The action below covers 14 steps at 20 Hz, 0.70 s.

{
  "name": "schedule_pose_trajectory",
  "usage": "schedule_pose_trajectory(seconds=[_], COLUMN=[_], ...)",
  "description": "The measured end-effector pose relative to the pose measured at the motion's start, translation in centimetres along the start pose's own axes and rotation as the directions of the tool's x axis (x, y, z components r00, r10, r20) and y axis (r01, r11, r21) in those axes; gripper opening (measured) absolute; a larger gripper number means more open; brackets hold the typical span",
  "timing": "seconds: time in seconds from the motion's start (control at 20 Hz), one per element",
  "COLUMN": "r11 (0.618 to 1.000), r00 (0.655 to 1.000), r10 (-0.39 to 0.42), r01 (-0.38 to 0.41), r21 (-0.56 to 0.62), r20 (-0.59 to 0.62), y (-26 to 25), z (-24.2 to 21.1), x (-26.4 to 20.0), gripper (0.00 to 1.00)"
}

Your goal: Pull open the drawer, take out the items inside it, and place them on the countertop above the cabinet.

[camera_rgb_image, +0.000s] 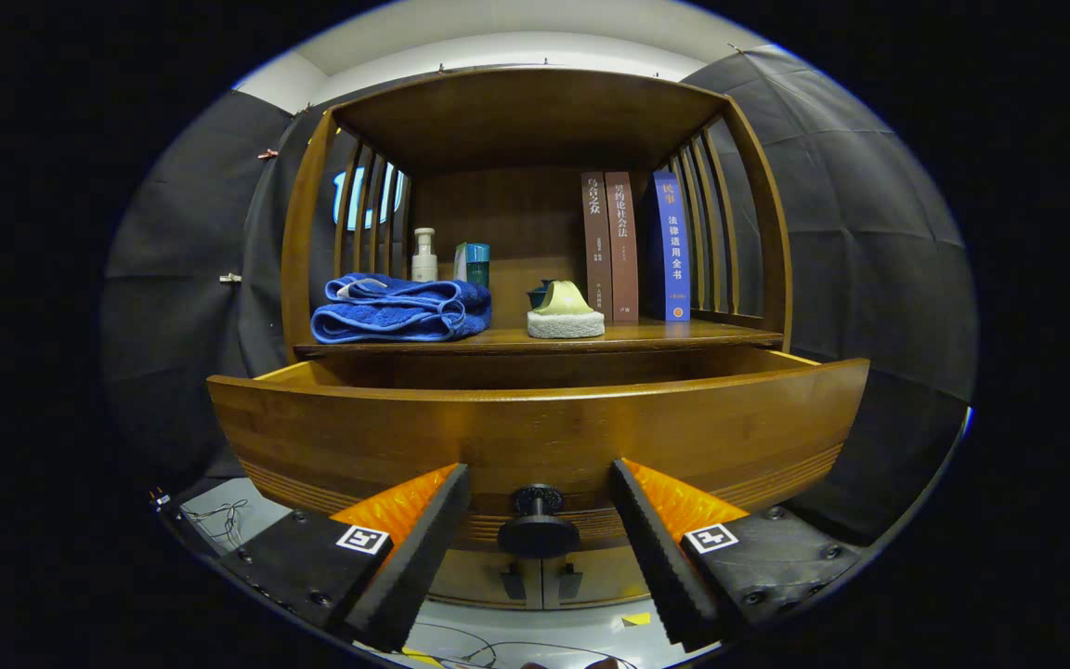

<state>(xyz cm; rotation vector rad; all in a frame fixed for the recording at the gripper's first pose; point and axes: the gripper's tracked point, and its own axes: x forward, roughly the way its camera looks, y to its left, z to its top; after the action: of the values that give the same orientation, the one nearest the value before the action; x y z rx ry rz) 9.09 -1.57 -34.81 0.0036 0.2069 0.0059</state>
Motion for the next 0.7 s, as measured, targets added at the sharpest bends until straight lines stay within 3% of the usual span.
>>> schedule_pose_trajectory(seconds=[0.7], r11=[1.000], r00=[1.000], r10=[0.001], r01=[-0.001], r21=[0.026], r20=[-0.009], y=[0.2], z=[0.3], x=[8.4], gripper=[1.00])
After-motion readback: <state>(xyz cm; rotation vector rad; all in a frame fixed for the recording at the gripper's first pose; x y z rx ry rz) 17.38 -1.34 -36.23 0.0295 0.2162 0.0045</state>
